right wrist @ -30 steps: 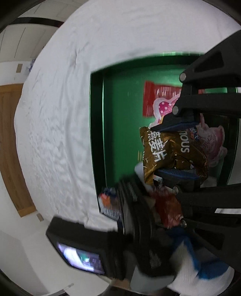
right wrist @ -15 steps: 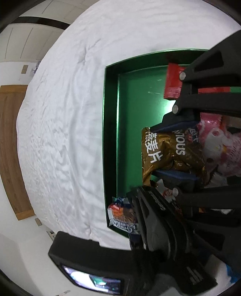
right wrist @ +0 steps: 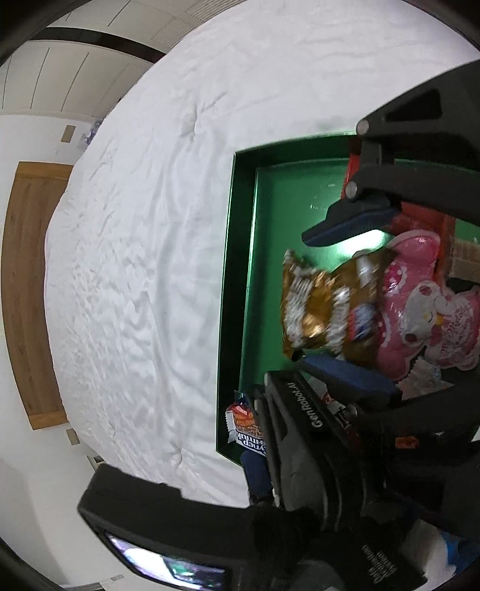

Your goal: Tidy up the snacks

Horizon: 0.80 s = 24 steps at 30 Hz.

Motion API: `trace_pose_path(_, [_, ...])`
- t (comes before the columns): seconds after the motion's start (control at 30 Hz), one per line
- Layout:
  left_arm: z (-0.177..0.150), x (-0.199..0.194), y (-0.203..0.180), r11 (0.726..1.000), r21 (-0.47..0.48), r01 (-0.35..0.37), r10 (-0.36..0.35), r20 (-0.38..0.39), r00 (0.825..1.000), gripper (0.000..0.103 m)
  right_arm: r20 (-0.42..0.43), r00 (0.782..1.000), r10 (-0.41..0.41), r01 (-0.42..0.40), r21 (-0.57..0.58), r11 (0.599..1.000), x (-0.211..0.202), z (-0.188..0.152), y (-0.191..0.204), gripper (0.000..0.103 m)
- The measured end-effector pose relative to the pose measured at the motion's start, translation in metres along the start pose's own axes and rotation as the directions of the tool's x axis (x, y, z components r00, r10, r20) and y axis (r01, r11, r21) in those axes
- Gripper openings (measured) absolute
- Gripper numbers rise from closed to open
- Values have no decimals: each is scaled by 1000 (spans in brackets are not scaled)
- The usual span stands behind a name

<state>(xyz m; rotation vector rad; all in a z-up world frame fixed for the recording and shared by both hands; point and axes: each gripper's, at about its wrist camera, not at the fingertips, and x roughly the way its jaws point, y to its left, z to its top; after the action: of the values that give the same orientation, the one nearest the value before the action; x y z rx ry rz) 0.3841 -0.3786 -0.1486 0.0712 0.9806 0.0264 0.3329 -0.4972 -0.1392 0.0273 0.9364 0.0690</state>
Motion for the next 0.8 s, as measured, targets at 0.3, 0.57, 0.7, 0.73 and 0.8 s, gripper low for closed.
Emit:
trace_pose_path(0.3, [-7, -31, -3, 997, 27, 69, -70, 49, 996, 61, 26, 997, -69, 69, -4, 998, -38, -14, -1, 103])
trace_pose_path(0.57, [-41, -60, -3, 986, 68, 155, -159, 51, 986, 62, 20, 985, -171, 171, 1, 985, -79, -51, -7, 103])
trace_pose_path(0.7, [-67, -73, -1, 973, 104, 204, -209, 39, 977, 63, 1, 973, -229, 229, 22, 973, -93, -77, -12, 103])
trace_pose_path(0.73, [-73, -76, 1, 969, 112, 218, -223, 33, 974, 63, -2, 970, -243, 242, 27, 970, -96, -81, -13, 103])
trace_pose_path(0.8, [-87, -84, 4, 960, 137, 244, -250, 29, 968, 63, -9, 963, -269, 269, 47, 962, -100, -92, -14, 103])
